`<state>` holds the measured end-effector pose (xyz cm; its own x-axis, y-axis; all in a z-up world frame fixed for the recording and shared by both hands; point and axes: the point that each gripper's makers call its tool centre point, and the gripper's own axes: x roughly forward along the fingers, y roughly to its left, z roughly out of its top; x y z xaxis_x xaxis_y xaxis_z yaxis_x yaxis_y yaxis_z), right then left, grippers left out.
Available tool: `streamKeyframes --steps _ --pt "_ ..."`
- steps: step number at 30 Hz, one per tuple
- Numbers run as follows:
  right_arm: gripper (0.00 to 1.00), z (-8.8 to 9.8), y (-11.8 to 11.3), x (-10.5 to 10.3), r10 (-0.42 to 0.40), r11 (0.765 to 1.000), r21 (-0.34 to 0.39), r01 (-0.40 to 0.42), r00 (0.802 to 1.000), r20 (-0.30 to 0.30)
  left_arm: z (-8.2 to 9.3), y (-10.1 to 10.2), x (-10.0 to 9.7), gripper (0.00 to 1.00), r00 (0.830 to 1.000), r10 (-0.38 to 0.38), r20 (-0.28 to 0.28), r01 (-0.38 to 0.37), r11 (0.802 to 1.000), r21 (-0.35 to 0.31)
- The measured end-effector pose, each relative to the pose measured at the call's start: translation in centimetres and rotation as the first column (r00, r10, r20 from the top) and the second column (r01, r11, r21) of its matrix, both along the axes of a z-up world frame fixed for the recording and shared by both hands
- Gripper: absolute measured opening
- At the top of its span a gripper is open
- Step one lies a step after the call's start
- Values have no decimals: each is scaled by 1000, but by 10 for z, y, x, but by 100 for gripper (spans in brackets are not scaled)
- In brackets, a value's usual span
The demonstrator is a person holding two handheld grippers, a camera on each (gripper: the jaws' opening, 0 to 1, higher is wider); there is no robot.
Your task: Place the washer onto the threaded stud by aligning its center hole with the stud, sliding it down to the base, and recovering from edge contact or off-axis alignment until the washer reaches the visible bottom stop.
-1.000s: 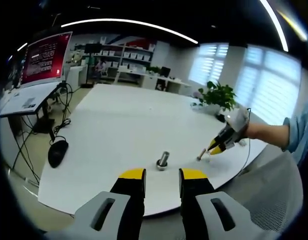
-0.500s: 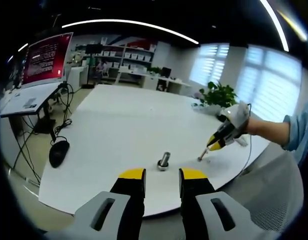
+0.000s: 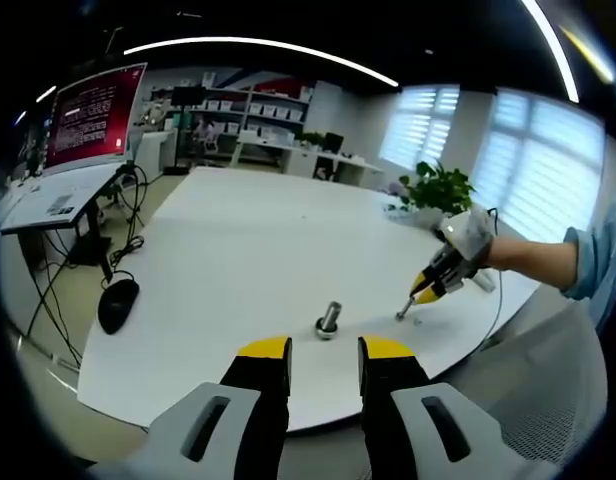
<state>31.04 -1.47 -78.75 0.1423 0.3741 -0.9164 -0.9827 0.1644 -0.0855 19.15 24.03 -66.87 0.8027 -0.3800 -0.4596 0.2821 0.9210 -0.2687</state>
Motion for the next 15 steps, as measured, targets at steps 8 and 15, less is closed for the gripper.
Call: streamKeyframes --steps 8,15 --pt "14 -16 4 0 24 999 -38 -24 1000 -10 -1 -1 -1 24 1000 0 -5 0 1000 0" --pt "14 -30 2 1 42 996 -76 -44 999 -17 -2 0 -1 24 1000 1 -10 -1 1000 0"
